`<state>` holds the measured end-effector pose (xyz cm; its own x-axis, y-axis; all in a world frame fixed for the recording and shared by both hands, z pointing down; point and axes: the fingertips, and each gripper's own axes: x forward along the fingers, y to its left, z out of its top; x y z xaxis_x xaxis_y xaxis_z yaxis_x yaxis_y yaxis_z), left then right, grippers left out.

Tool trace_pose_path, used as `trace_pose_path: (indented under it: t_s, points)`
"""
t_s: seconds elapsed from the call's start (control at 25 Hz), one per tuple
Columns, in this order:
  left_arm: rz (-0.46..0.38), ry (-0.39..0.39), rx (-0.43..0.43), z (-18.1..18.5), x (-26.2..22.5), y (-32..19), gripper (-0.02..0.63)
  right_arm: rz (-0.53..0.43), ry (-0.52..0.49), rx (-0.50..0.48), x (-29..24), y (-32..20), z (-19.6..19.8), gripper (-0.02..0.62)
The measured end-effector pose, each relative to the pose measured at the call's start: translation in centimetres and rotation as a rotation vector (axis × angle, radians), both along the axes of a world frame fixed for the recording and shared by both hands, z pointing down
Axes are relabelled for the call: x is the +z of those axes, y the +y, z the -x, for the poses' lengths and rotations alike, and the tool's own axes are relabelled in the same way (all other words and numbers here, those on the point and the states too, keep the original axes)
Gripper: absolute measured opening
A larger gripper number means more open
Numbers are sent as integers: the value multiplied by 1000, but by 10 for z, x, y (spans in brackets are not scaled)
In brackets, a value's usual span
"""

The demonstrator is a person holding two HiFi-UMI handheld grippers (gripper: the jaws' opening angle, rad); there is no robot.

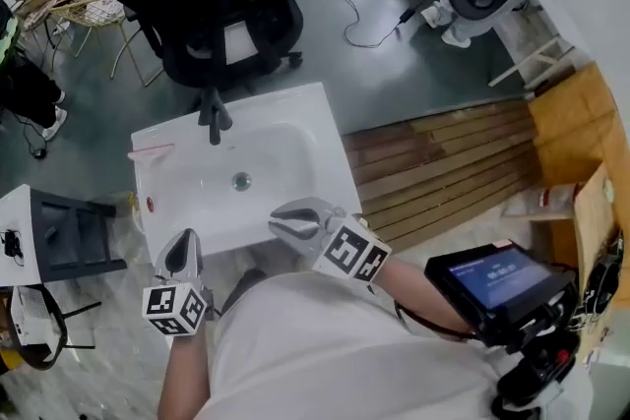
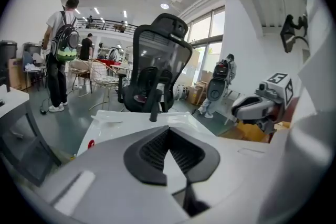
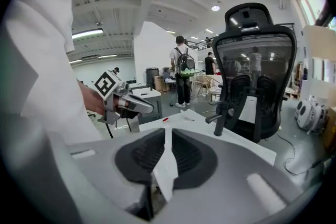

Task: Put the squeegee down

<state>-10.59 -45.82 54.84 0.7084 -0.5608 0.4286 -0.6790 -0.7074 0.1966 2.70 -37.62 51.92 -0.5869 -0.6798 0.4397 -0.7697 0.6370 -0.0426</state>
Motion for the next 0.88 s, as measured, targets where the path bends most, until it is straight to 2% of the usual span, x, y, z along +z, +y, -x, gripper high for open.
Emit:
trace_pose_path:
  t_s: [0.24,0.56,0.88]
  points:
    - [-12,15,124,-27,-22,71,7,-14,29,-82,-4,20,4,41]
    - [13,7,113,-32,-15,118,8,-52,64,-166,-8,46,19,41]
    - [26,-2,110,-33,-6,137,8,-83,95,-190,-7,66,26,41]
